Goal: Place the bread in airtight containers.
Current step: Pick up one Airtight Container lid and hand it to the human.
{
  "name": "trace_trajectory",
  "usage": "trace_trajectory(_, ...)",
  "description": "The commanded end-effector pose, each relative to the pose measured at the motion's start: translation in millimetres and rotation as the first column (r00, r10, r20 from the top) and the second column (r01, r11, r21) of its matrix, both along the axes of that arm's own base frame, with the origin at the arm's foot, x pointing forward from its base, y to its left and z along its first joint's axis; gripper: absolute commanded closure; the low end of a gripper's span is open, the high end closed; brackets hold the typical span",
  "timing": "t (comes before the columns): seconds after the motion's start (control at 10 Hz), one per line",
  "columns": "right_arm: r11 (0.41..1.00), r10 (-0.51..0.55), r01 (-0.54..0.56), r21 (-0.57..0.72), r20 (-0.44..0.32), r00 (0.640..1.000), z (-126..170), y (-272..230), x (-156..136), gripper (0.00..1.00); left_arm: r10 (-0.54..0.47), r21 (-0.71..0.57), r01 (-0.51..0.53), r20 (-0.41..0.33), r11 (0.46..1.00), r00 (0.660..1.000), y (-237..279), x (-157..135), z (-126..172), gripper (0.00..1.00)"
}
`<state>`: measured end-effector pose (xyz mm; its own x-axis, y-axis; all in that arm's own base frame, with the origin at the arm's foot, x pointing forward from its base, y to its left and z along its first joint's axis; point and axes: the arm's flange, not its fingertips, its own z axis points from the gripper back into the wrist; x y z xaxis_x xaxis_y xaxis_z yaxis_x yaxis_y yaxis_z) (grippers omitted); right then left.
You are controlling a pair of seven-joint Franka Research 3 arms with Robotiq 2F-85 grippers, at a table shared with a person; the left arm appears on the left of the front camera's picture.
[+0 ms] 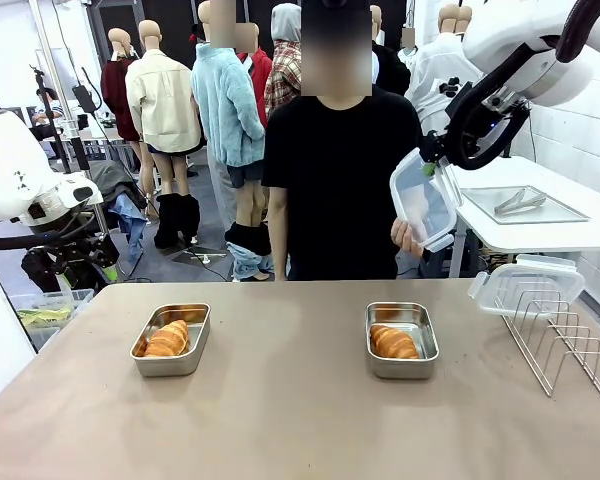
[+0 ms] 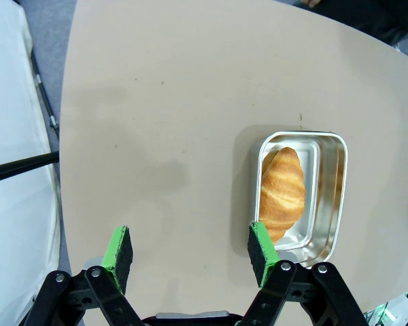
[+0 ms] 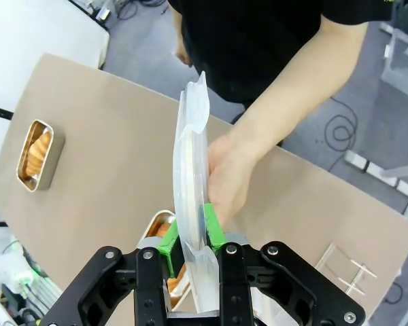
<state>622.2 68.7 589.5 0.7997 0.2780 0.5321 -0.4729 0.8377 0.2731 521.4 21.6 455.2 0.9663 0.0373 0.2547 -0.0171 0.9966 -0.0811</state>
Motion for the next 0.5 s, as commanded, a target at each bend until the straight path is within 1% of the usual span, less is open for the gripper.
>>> trace_trajectory(0.0,1.000,-0.003,0.003,0.014,0.000,1.000,2.1,0.4,-1.2,1.00,0.002,0.002,-0.002,0.004,1.000,1.000,0.7,-0.8,1.8,0.12)
trace_trajectory(0.4,1.000,-0.003,0.003,0.014,0.000,1.000,2.1,0.4,-1.2,1.00,0.002,0.002,-0.002,0.004,1.000,1.000,0.7,-0.8,1.8,0.12)
